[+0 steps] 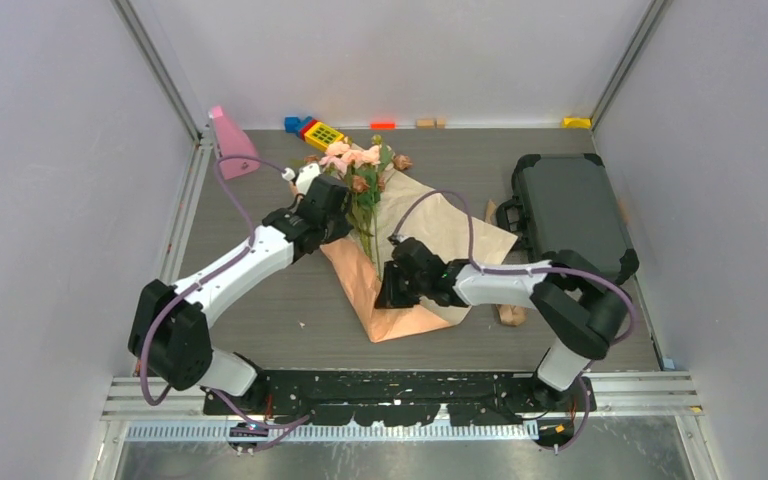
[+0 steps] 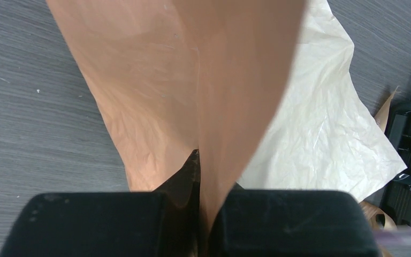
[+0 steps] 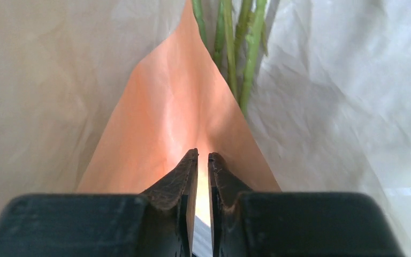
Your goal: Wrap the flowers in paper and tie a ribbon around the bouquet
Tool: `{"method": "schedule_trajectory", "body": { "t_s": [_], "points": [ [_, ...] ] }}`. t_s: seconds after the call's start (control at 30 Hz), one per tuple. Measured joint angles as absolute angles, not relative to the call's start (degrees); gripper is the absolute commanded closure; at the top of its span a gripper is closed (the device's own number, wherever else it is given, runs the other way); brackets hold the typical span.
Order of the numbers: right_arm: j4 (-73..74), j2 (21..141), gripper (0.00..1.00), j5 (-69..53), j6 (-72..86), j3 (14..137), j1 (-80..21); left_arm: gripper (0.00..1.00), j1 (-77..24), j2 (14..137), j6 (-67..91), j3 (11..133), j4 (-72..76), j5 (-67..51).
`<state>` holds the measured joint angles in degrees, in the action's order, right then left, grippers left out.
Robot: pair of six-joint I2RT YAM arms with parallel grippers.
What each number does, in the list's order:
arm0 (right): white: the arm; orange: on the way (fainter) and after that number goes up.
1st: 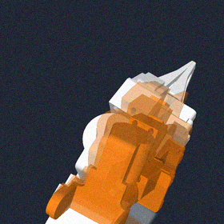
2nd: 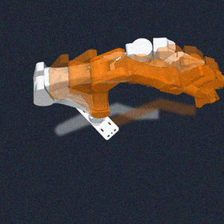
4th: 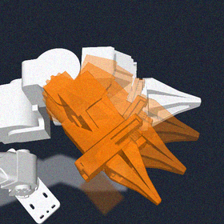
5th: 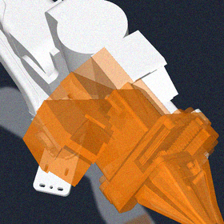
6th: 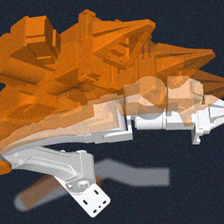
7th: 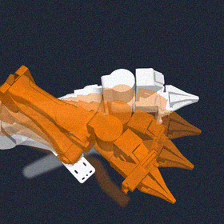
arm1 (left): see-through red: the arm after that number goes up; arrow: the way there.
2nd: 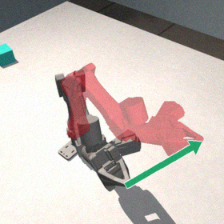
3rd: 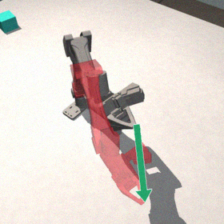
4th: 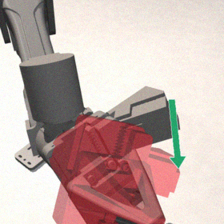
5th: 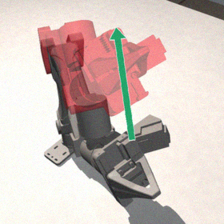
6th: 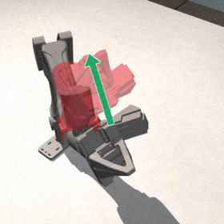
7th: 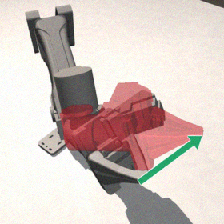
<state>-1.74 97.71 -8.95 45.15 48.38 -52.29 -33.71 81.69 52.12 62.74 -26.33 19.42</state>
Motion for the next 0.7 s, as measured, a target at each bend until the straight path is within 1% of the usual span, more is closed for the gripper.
{"method": "schedule_trajectory", "body": {
  "t_s": [0.23, 0.33, 0.5, 0.7],
  "points": [
    [5.1, 81.4, 0.79, -3.9, 44.6, 41.0, -50.9, 1.00, -35.0, 84.5, 51.1, 64.1, -25.5, 19.7],
    [6.9, 76.5, 0.79, -1.5, 44.7, 36.4, -49.8, 1.00, -36.2, 86.3, 50.5, 65.7, -25.5, 20.0],
    [9.5, 76.4, 0.80, 0.1, 45.8, 31.0, -47.8, 1.00, -38.6, 90.6, 50.3, 69.3, -24.9, 20.1],
    [6.0, 77.8, 0.80, -0.2, 46.8, 30.9, -46.6, 1.00, -41.9, 97.3, 48.8, 73.5, -23.4, 20.1]
  ]
}}
